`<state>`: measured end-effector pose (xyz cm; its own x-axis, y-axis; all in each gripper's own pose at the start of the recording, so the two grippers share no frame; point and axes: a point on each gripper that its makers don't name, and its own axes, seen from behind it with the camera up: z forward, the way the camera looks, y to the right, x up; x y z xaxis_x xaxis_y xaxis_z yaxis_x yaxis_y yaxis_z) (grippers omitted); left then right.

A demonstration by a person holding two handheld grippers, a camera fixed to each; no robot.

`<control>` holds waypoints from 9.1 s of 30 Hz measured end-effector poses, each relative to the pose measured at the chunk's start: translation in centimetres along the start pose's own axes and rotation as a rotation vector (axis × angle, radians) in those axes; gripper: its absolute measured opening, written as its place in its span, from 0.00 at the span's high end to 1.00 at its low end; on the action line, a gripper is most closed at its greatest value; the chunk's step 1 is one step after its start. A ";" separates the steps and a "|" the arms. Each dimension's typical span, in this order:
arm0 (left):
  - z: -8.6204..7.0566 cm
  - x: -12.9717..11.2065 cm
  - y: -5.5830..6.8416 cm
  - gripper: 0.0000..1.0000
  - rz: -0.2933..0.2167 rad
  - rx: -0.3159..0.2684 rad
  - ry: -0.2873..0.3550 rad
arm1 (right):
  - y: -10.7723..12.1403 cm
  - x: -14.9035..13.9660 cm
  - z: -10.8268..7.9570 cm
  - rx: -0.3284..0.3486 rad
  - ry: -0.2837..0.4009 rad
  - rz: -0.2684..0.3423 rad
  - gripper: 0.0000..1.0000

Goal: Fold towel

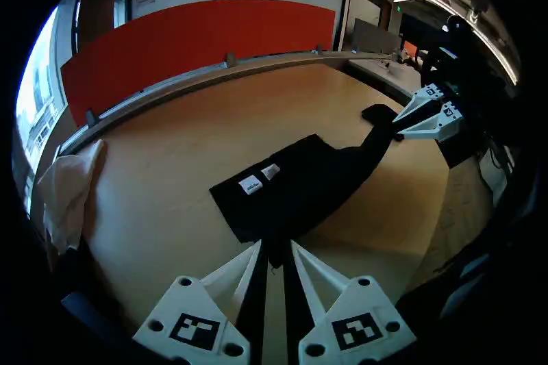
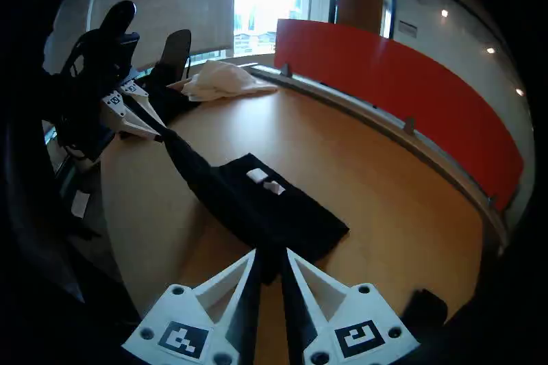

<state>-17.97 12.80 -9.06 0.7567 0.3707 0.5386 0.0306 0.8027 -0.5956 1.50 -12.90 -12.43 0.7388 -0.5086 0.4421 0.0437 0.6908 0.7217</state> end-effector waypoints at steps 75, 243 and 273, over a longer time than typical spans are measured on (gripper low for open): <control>15.2 -0.7 -7.2 0.86 -0.008 0.055 -0.134 | 9.8 -4.8 12.7 -0.041 -0.185 0.050 0.75; 1.3 -14.0 -5.8 0.03 -0.326 0.340 -0.132 | 5.0 -11.4 9.1 0.019 -0.234 0.036 0.80; 1.2 -13.7 -6.1 0.03 -0.323 0.341 -0.127 | 7.3 -7.3 6.0 -0.051 -0.150 0.007 0.96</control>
<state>-29.30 3.35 -12.13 0.6570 0.1143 0.7451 0.0194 0.9856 -0.1682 -7.56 -7.20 -7.19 0.6306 -0.5722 0.5244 0.0757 0.7178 0.6921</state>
